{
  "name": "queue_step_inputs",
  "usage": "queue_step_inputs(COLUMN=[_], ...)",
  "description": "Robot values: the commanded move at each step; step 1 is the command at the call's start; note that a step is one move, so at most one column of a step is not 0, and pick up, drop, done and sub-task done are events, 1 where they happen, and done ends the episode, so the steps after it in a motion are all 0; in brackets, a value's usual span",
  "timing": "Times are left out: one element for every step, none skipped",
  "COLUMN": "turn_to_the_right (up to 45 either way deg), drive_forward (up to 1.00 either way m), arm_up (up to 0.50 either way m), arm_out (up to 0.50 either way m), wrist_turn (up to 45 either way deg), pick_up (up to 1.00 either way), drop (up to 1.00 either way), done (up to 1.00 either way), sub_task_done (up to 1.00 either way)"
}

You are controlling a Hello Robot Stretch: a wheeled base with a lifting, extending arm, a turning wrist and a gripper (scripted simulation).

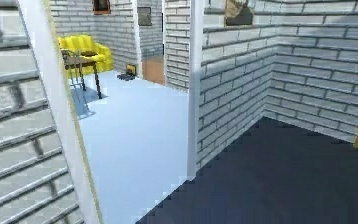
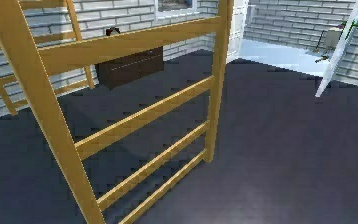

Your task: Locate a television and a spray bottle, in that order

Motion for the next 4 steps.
queue_step_inputs(turn_to_the_right=[0.0,3.0,0.0,-21.0], drive_forward=[0.15,0.00,0.40,0.00], arm_up=[0.00,0.00,0.00,0.00], arm_out=[0.00,0.00,0.00,0.00], wrist_turn=[0.0,0.0,0.0,0.0], pick_up=[0.00,0.00,0.00,0.00], drop=[0.00,0.00,0.00,0.00], done=[0.00,0.00,0.00,0.00], sub_task_done=[0.00,0.00,0.00,0.00])
